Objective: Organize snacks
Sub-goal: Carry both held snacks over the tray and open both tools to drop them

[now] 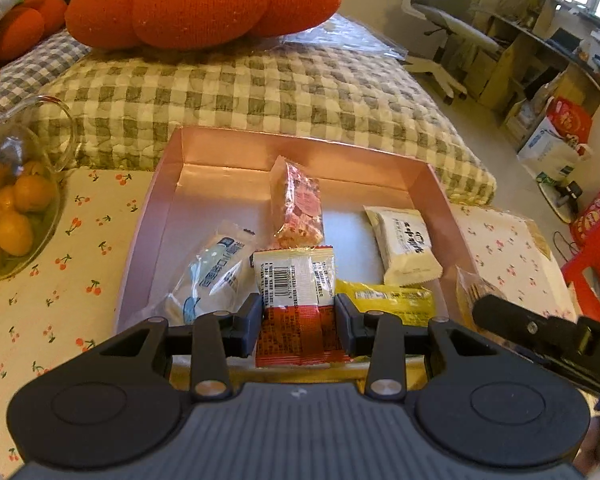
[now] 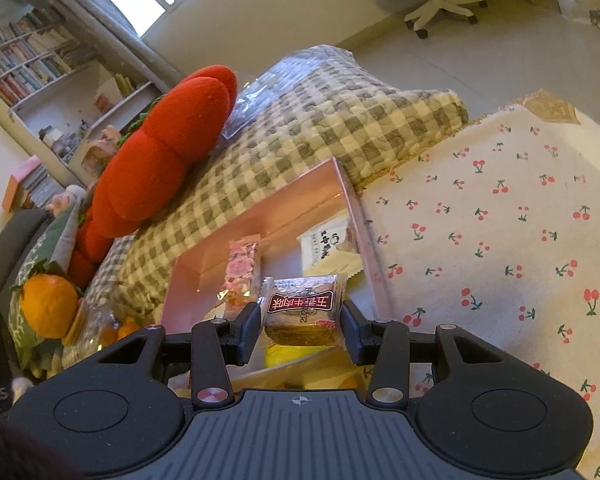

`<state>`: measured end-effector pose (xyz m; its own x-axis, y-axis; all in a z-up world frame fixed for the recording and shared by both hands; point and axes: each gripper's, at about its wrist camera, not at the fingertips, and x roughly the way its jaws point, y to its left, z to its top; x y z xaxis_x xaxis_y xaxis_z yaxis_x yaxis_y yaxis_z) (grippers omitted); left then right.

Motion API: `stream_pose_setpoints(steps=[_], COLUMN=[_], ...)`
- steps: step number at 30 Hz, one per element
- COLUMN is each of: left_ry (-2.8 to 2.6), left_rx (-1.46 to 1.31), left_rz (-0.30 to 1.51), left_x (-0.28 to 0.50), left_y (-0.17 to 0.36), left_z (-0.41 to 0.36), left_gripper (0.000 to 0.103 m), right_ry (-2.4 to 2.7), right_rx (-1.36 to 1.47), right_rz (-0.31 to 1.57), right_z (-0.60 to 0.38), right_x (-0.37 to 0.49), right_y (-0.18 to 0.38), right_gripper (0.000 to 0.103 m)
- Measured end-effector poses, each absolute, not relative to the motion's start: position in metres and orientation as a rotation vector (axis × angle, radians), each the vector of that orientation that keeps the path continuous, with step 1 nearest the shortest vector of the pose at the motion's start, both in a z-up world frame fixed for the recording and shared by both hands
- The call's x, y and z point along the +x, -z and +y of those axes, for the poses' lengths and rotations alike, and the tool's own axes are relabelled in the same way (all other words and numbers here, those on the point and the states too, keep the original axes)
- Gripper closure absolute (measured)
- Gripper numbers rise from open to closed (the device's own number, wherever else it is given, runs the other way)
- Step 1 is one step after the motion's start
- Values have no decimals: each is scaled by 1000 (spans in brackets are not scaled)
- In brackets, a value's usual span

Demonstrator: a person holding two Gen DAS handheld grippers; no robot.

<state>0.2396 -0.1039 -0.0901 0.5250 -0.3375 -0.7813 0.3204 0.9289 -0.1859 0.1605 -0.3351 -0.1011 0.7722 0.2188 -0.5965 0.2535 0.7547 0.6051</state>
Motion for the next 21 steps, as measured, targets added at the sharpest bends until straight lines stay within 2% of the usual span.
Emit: stream_pose_setpoints(steps=[12,13,15,17,21], left_ry=[386,389,389,396,406], left_rx=[31,36,41,40,37], left_rz=[902,900,887,885,886], left_x=[251,251,248,246,242], left_y=[101,101,101,101,99], left_z=[-110,-111,-111,-111,-111], left_gripper=[65,63,50,45,37], right_ry=[33,29,28,16,24], right_rx=[741,745,754,760,720], right_rz=[700,691,692,683,694], right_z=[-341,-341,-341,-341,-338], right_x=[163,163,163,162,162], right_y=[108,108,106,103,100], right_gripper=[58,57,45,37,36])
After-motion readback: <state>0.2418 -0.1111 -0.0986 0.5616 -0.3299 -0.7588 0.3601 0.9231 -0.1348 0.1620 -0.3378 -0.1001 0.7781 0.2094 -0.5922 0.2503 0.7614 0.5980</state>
